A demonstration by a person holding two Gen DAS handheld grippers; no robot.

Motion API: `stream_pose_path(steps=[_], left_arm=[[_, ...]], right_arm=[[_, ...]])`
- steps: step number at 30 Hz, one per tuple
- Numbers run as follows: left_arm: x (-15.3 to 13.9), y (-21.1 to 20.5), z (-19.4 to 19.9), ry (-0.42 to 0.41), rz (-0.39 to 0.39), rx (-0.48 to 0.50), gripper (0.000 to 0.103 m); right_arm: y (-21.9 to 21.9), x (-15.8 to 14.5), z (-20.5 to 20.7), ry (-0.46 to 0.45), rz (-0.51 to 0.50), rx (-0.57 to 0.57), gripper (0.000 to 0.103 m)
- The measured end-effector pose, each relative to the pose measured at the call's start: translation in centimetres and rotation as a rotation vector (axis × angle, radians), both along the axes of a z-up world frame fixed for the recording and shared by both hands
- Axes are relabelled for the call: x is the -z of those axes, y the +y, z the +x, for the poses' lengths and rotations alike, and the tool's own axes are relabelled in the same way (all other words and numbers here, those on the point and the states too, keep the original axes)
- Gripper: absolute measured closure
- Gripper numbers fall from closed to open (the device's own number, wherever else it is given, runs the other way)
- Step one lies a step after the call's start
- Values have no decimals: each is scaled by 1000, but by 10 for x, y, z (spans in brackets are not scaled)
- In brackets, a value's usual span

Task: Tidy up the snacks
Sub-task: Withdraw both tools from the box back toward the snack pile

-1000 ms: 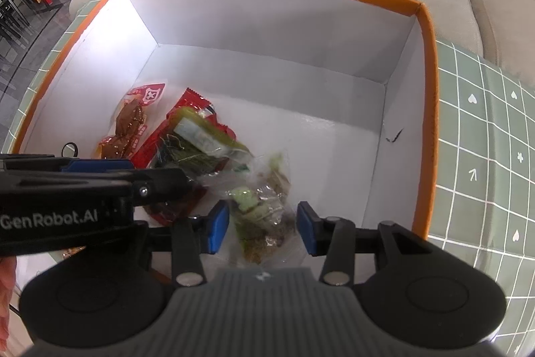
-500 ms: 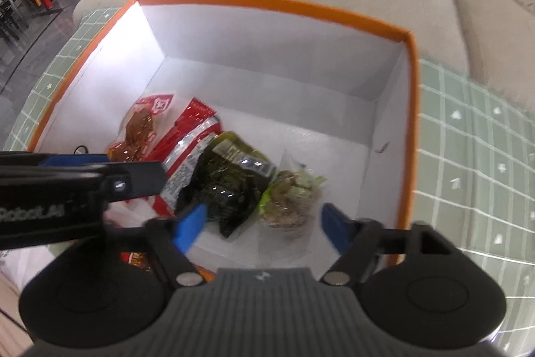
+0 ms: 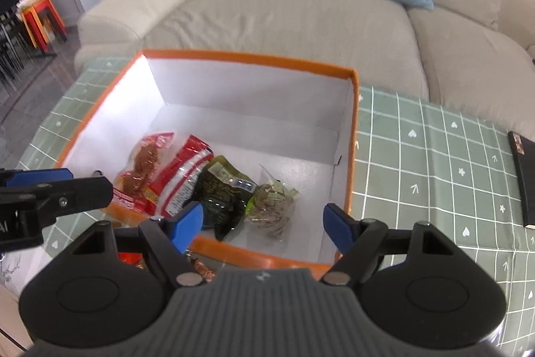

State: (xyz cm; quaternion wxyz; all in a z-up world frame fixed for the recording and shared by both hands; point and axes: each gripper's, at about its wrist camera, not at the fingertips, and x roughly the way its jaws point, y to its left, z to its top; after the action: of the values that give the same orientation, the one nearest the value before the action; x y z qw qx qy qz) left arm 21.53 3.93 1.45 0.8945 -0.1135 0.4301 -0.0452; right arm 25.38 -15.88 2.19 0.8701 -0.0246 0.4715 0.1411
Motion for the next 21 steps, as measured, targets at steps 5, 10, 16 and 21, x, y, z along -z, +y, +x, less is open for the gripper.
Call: stream_pose_path(steps=[5, 10, 16, 21], left_arm=[[0, -2, -31, -66, -2, 3, 33], [9, -3, -58, -102, 2, 2, 33], [20, 2, -85, -154, 51, 0, 33], [37, 6, -104, -150, 87, -3, 33]], right_arm=[[-5, -7, -36, -94, 40, 0, 27], [-3, -7, -72, -190, 17, -14, 27], [-2, 3, -113, -276, 1, -11, 30], [-3, 18, -143, -349, -21, 7, 30]])
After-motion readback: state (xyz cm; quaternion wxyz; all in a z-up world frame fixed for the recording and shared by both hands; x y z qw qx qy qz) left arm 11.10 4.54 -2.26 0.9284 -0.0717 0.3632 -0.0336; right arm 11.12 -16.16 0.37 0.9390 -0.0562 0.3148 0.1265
